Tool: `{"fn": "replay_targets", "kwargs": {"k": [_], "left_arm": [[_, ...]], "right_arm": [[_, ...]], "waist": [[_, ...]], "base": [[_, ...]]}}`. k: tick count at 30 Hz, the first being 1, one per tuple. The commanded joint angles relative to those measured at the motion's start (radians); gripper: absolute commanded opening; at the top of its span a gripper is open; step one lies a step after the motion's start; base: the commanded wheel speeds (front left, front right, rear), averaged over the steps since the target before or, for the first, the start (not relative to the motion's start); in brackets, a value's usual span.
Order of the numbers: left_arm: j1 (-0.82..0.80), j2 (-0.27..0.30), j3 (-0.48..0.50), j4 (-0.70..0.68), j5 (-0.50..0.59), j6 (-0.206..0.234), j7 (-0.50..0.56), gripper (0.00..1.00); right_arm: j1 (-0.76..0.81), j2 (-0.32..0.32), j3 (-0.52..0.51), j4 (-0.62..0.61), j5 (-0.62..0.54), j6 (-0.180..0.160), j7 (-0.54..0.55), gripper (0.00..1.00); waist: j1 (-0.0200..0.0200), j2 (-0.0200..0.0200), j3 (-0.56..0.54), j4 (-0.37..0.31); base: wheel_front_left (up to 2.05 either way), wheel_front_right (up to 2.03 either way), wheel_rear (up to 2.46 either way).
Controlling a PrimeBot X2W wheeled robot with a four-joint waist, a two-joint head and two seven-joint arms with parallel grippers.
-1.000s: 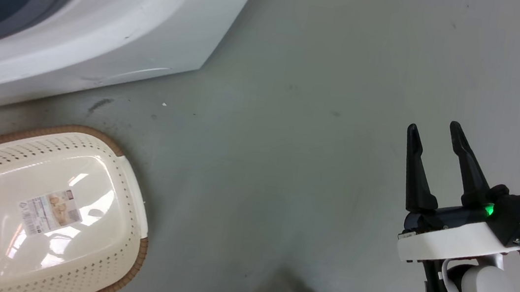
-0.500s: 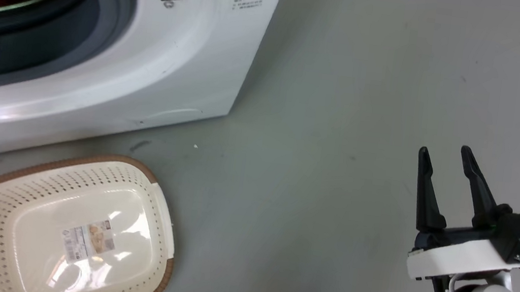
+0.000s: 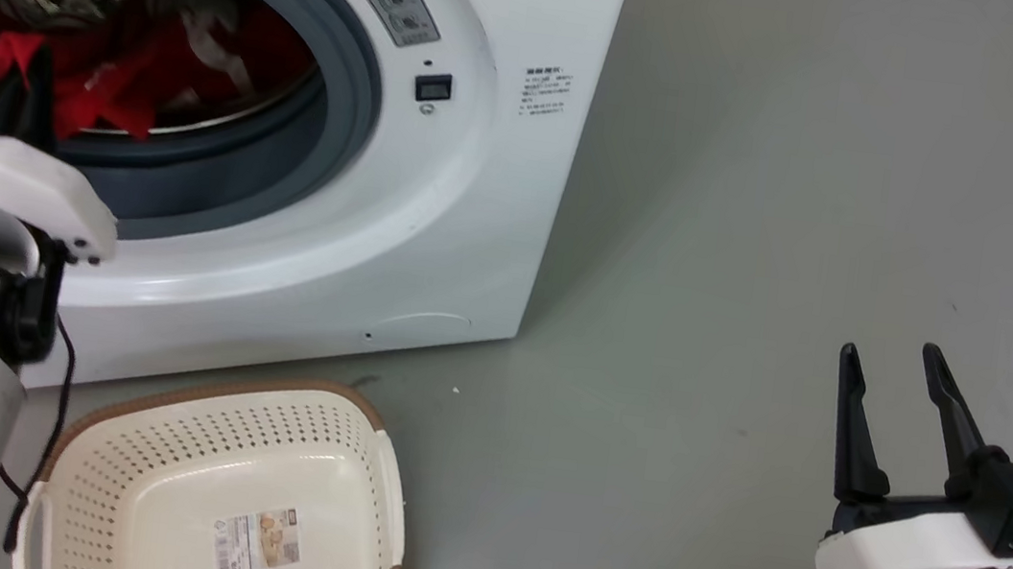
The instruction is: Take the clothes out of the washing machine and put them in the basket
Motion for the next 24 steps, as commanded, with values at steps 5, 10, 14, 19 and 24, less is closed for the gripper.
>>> {"fn": "replay_targets", "kwargs": {"k": [5,10,14,19,24], "left_arm": [[0.129,-0.020,0.006,-0.105,0.000,0.029,-0.031,0.00],[0.267,-0.036,0.011,-0.240,0.003,0.064,-0.040,0.00],[0.390,-0.056,0.008,-0.347,0.000,0.093,-0.042,0.00],[0.530,-0.080,-0.023,-0.462,-0.006,0.136,-0.019,0.00],[0.649,-0.113,-0.061,-0.491,-0.035,0.158,0.023,0.00]], "right_arm": [[0.048,-0.001,-0.018,-0.030,-0.006,0.000,0.027,1.00],[0.081,0.000,-0.032,-0.058,-0.010,0.000,0.047,1.00],[0.102,-0.001,-0.034,-0.076,-0.016,0.000,0.071,1.00],[0.122,0.000,-0.039,-0.102,-0.024,0.000,0.089,1.00],[0.133,0.000,-0.034,-0.124,-0.027,0.000,0.106,1.00]], "waist": [[0.0003,0.0000,-0.077,0.049],[0.0003,0.0000,-0.107,0.072],[0.0003,0.0000,-0.138,0.091],[0.0003,0.0000,-0.161,0.115],[0.0003,0.0000,-0.160,0.133]], "base": [[0.00,0.00,0.00],[0.00,0.00,0.00],[0.00,0.00,0.00],[0.00,0.00,0.00],[0.00,0.00,0.00]]}}
